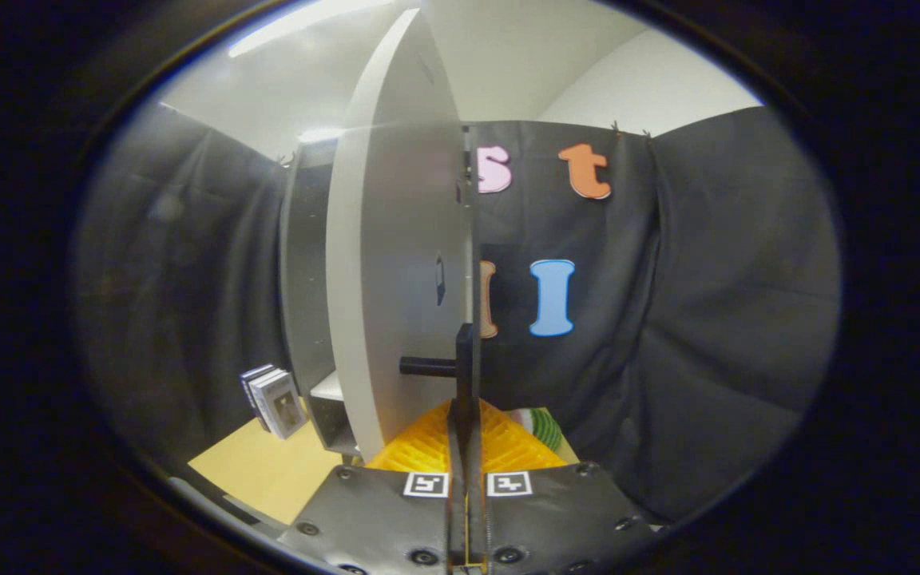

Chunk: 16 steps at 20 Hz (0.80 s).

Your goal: Open the shoe cabinet door, grab the shoes and put them into the shoe cabinet, then close the shoe cabinet door.

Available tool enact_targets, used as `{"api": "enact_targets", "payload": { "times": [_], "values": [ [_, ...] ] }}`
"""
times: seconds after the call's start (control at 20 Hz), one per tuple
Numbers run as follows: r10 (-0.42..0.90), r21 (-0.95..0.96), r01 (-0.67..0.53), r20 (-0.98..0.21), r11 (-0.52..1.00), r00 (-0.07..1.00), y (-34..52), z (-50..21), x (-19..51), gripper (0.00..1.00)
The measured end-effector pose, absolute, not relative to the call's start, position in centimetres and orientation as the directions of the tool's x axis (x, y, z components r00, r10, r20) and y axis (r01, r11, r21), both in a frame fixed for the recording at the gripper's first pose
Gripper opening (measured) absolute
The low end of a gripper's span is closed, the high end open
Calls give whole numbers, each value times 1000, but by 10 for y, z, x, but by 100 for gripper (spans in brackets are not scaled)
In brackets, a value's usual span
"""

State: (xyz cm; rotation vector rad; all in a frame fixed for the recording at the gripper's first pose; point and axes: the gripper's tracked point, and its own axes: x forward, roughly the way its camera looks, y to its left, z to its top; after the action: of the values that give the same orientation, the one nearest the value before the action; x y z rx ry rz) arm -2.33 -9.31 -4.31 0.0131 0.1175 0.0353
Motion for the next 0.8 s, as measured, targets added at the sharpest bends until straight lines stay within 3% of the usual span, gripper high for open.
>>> {"api": "enact_targets", "payload": {
  "times": [0.4,0.8],
  "values": [
    [131,33,-127,-145,991,981,-128,-48,-16,3],
    [118,25,-116,-70,993,991,-120,-36,-77,2]
  ]
}}
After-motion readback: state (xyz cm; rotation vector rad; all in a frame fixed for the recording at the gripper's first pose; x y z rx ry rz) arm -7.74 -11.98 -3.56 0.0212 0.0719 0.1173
